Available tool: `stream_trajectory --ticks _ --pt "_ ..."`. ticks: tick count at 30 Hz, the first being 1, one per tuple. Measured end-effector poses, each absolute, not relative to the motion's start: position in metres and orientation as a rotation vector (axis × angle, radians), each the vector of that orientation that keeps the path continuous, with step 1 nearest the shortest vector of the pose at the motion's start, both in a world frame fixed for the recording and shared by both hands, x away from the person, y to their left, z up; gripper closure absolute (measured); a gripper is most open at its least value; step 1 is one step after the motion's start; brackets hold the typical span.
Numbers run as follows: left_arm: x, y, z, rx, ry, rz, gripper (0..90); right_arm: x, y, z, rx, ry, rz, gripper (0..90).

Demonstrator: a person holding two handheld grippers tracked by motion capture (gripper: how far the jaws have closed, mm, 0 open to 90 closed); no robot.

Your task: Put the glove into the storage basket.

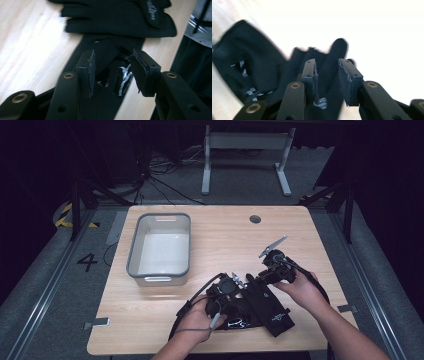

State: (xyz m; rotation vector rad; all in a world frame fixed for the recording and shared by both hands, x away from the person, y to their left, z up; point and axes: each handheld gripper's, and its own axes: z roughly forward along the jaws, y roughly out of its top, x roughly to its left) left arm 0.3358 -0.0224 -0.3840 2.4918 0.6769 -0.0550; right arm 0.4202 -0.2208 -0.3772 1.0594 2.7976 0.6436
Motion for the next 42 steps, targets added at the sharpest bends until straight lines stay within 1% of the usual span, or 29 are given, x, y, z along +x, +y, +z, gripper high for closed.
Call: stream_trajectory --ticks 9,12,15,18,19,22,26,33,37,42 --pt "0.330 -0.032 -0.389 2.493 0.657 -0.095 55.7 0.452 -0.209 -0.404 1.008 2.794 0.598 69.6" --pt "0.329 -0.035 -0.392 2.488 0.650 -0.131 56.1 0.458 -0.205 -0.412 1.040 2.807 0.637 70.0" --pt "0.328 -0.039 -0.394 2.496 0.636 -0.138 56.1 0.463 -0.200 -0.421 1.042 2.813 0.621 70.2" --pt "0.326 -0.042 -0.395 2.493 0.633 -0.142 56.0 0.466 -0.197 -0.428 1.041 2.808 0.585 74.3" --pt "0.326 -0.043 -0.395 2.493 0.628 -0.146 56.0 0.467 -0.197 -0.429 1.051 2.811 0.583 75.2" --pt "0.324 -0.047 -0.396 2.491 0.618 -0.151 55.9 0.466 -0.197 -0.429 1.035 2.801 0.557 82.0" --pt "0.321 -0.055 -0.394 2.469 0.589 -0.171 55.5 0.468 -0.201 -0.430 1.066 2.805 0.583 85.8" --pt "0.316 -0.082 -0.397 2.457 0.530 -0.201 54.1 0.468 -0.204 -0.431 1.095 2.796 0.621 86.4" --pt "0.317 -0.096 -0.406 2.473 0.516 -0.223 52.9 0.469 -0.205 -0.432 1.109 2.797 0.630 86.4" --pt "0.323 -0.108 -0.417 2.496 0.514 -0.220 49.9 0.469 -0.206 -0.432 1.115 2.794 0.644 86.4"
